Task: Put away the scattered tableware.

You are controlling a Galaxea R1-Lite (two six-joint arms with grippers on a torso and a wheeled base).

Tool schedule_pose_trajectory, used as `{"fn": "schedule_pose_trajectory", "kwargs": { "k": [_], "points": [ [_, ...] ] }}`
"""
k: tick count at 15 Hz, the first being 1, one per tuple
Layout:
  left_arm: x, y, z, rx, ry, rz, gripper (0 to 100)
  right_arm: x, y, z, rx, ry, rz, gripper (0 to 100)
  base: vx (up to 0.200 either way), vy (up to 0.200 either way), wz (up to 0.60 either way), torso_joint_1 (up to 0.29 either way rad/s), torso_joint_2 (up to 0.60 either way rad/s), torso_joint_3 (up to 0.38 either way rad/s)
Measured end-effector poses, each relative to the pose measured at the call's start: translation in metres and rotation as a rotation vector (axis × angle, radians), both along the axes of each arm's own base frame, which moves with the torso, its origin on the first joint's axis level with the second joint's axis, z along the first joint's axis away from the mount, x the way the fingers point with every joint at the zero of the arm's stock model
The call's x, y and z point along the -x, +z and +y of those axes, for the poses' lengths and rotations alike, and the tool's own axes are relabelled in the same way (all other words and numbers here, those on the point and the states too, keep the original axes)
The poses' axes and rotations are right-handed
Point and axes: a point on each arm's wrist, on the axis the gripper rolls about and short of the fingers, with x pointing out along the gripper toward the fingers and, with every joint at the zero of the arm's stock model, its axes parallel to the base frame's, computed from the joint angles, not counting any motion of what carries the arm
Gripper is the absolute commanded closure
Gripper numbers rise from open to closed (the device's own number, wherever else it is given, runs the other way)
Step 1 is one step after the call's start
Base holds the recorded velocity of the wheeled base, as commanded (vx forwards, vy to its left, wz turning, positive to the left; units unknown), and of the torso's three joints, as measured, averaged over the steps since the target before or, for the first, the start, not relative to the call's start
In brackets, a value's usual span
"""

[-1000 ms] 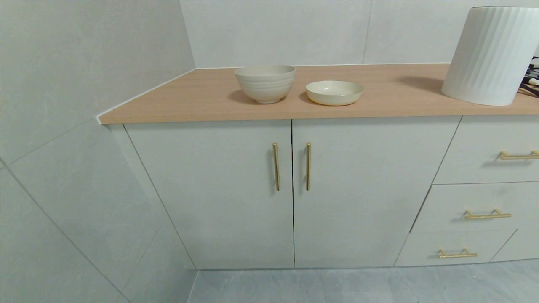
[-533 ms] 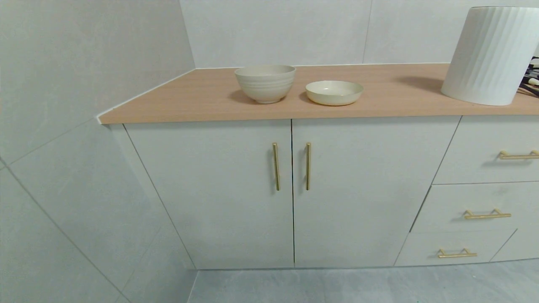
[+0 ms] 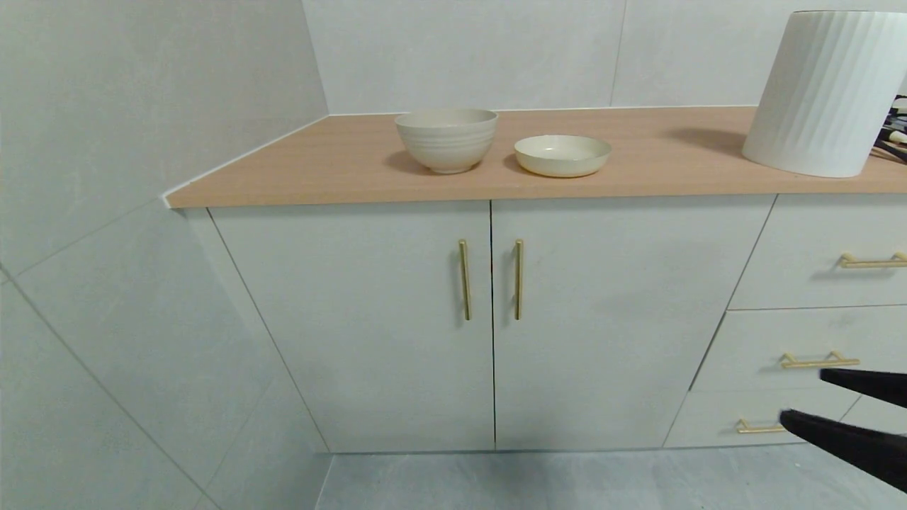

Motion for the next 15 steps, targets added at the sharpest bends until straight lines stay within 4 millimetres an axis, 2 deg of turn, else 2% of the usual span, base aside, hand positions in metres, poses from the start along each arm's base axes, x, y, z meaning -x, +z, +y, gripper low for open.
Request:
{"fn": "schedule_pose_trajectory", "kwargs": {
  "k": [5,8,12,15],
  "points": [
    [0.000,0.000,0.000,0.000,0.000,0.000,0,-0.108,-0.001,0.067,-0.030,0.140,0.046,0,0.000,0.000,0.00,0.000,0.00,0.000],
    [0.000,0.000,0.000,0.000,0.000,0.000,0,-0.158,-0.002,0.109,-0.072,0.181,0.049,0,0.000,0.000,0.00,0.000,0.00,0.000],
    [0.000,0.000,0.000,0.000,0.000,0.001,0,-0.204,-0.022,0.144,-0.144,0.206,-0.047,0,0.000,0.000,0.00,0.000,0.00,0.000],
    [0.000,0.000,0.000,0.000,0.000,0.001,0,-0.217,-0.039,0.157,-0.198,0.203,-0.030,0,0.000,0.000,0.00,0.000,0.00,0.000]
  ]
}}
